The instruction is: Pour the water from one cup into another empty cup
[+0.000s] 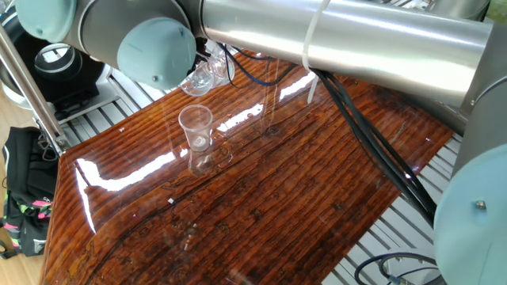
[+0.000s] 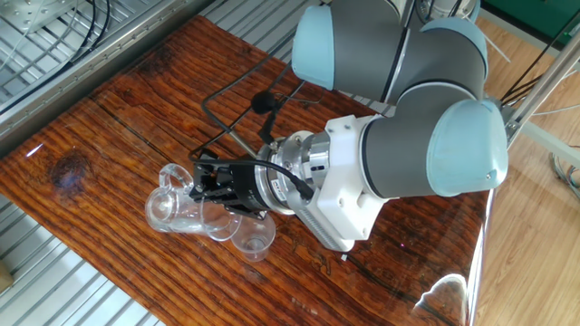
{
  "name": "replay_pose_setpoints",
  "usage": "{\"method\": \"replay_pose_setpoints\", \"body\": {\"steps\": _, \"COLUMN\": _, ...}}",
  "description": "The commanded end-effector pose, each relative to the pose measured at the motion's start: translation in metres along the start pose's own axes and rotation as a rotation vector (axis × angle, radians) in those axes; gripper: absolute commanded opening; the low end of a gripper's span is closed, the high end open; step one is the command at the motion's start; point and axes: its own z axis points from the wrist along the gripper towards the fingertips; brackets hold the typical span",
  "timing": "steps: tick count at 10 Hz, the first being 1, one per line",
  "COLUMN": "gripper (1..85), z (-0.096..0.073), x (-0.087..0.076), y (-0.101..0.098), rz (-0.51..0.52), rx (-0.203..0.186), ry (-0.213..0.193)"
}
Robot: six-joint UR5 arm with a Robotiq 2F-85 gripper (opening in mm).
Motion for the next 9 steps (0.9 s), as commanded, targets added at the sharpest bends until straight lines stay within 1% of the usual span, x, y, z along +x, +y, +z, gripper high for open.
{"method": "replay_pose_setpoints", "body": {"steps": 1, "gripper": 1.7, "z": 0.0004, "x": 0.0000, "y": 0.0001, "rz": 0.002, "rx": 0.003, "ry": 0.000}}
{"method": "replay_pose_setpoints", "body": {"steps": 9, "gripper": 1.7, "z": -0.0027, "x": 0.0027, "y": 0.0054, "rz": 0.014, "rx": 0.019, "ry": 0.000}}
